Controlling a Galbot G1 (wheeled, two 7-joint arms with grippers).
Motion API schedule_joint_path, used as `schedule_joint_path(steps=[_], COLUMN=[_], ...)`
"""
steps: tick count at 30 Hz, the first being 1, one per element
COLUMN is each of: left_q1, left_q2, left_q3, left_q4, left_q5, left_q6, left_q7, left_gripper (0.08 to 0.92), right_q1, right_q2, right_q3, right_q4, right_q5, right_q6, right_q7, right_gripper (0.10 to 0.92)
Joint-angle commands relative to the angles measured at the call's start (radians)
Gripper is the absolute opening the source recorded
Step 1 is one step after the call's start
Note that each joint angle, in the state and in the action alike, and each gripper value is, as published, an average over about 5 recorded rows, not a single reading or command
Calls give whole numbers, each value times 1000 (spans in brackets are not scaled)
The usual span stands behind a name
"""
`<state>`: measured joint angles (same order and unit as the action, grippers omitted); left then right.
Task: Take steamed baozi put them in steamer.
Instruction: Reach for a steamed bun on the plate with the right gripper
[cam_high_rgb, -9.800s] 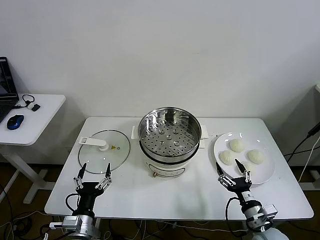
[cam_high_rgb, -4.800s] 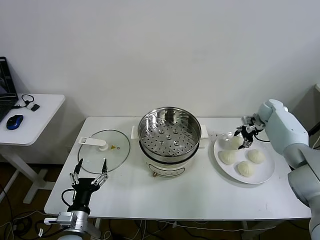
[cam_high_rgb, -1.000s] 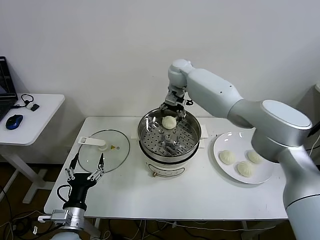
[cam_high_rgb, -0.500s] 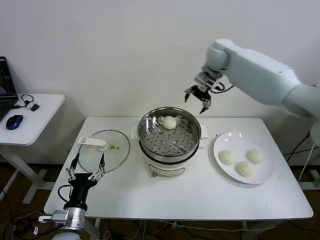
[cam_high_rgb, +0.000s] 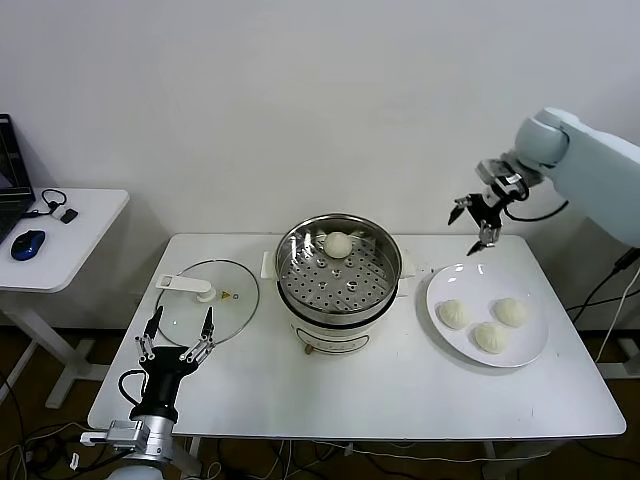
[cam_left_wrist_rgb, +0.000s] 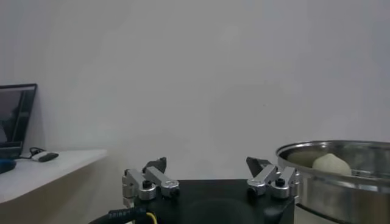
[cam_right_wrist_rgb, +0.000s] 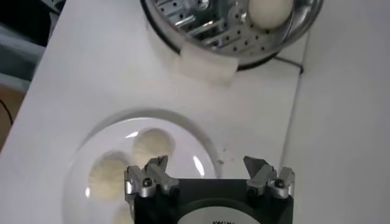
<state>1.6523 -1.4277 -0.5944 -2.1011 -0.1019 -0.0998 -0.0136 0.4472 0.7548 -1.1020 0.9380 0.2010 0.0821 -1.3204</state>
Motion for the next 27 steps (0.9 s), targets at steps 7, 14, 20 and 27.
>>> schedule_joint_path(steps=[7,14,20,27], left_q1=[10,16,14,12], left_q2=[-3,-2,-2,-1], left_q3=[-5,-11,-10,-9], left_q4=[-3,0,7,9], left_q5=[0,-5,-8,-13], left_q6=[-1,-5,-6,-5], left_q7=[-1,-2,-2,-1], left_gripper=[823,823,823,823], right_q1=[-288,-341,-369,-385], right_q2=[-33,21,57,97], right_q3=[148,164,184,221], right_q4=[-19,-61,-99,-159], right_q5=[-81,-112,-134,-189], right_q6=[-57,-52,-31,0], right_q7=[33,38,61,73], right_gripper=[823,823,823,823])
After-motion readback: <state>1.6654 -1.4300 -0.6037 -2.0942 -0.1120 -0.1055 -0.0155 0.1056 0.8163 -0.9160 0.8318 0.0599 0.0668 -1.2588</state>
